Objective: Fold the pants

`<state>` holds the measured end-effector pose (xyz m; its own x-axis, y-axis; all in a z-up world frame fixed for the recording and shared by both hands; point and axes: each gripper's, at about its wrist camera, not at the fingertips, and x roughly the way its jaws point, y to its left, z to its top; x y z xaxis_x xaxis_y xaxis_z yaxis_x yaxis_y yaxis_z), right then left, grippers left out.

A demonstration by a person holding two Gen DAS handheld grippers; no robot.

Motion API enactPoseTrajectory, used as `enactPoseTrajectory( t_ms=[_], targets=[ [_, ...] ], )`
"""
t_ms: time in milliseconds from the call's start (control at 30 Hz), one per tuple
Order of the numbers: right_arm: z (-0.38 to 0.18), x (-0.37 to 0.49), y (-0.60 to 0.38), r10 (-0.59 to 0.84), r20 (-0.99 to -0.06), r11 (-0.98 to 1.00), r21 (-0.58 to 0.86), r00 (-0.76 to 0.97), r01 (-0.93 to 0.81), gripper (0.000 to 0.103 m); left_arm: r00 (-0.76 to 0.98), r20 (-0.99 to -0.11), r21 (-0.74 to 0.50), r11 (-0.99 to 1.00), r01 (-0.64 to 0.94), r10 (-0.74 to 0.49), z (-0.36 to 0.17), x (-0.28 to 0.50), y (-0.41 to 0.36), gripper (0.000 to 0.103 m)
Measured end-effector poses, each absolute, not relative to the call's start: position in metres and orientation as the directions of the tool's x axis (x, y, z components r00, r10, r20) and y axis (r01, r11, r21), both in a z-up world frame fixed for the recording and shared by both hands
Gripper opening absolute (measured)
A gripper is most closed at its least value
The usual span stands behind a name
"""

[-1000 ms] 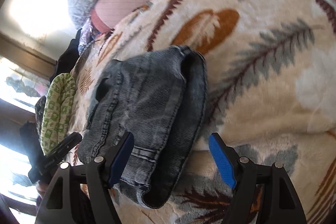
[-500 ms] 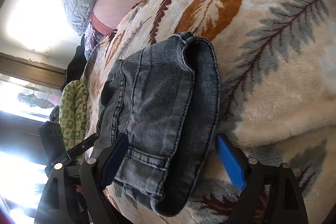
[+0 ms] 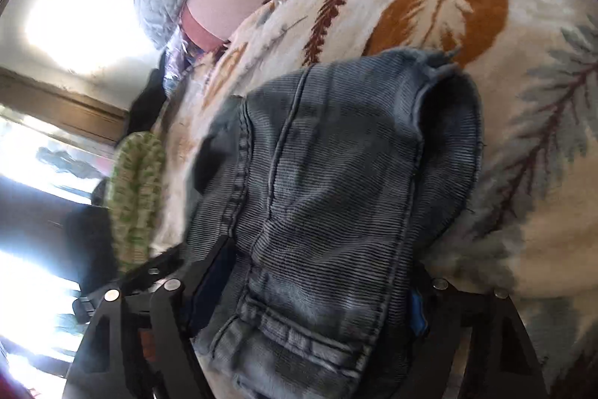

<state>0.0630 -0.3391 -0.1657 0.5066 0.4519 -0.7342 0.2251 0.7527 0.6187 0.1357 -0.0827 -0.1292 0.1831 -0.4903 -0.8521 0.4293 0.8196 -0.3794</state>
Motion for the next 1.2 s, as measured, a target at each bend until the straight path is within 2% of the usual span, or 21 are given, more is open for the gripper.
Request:
enactPoseTrajectory(
  t_ms=[67, 100, 167, 267, 333, 500, 833, 1200],
  targets=[
    [-0.163, 0.064, -0.336, 0.437, -0.738, 0.764, 0.606, 0.514, 0.22, 0.068, 0.193, -0.847, -0.382, 0.819, 0.427, -0.495, -0.129, 0.135, -0.082, 0.093],
    [-0.163, 0.064, -0.337, 0.433, -0.736, 0.762, 0.607, 0.52, 0.226, 0.065, 0.199, -0.844, -0.384, 0.819, 0.426, -0.499, -0.128, 0.135, -0.082, 0.089],
    [-0.16, 0.063, -0.337, 0.419, -0.738, 0.77, 0.598, 0.529, 0.223, 0.051, 0.213, -0.84, -0.376, 0.819, 0.433, -0.498, -0.126, 0.132, -0.083, 0.084],
    [-0.152, 0.061, -0.331, 0.383, -0.748, 0.805, 0.558, 0.542, 0.202, 0.046, 0.235, -0.836, -0.359, 0.819, 0.447, -0.495, -0.121, 0.13, -0.085, 0.079],
    [-0.146, 0.061, -0.326, 0.351, -0.756, 0.831, 0.523, 0.552, 0.188, 0.045, 0.248, -0.833, -0.353, 0.821, 0.448, -0.494, -0.119, 0.129, -0.085, 0.074],
    [-0.133, 0.059, -0.315, 0.282, -0.761, 0.879, 0.449, 0.585, 0.16, 0.043, 0.275, -0.824, -0.351, 0.827, 0.44, -0.496, -0.111, 0.13, -0.077, 0.052],
    [-0.11, 0.055, -0.295, 0.21, -0.722, 0.927, 0.362, 0.66, 0.101, 0.041, 0.317, -0.79, -0.35, 0.811, 0.468, -0.524, -0.087, 0.123, -0.071, 0.044],
    [-0.068, 0.055, -0.271, 0.208, -0.552, 0.935, 0.354, 0.807, 0.001, 0.04, 0.463, -0.712, -0.31, 0.828, 0.468, -0.528, -0.031, 0.122, -0.047, 0.043]
  ],
)
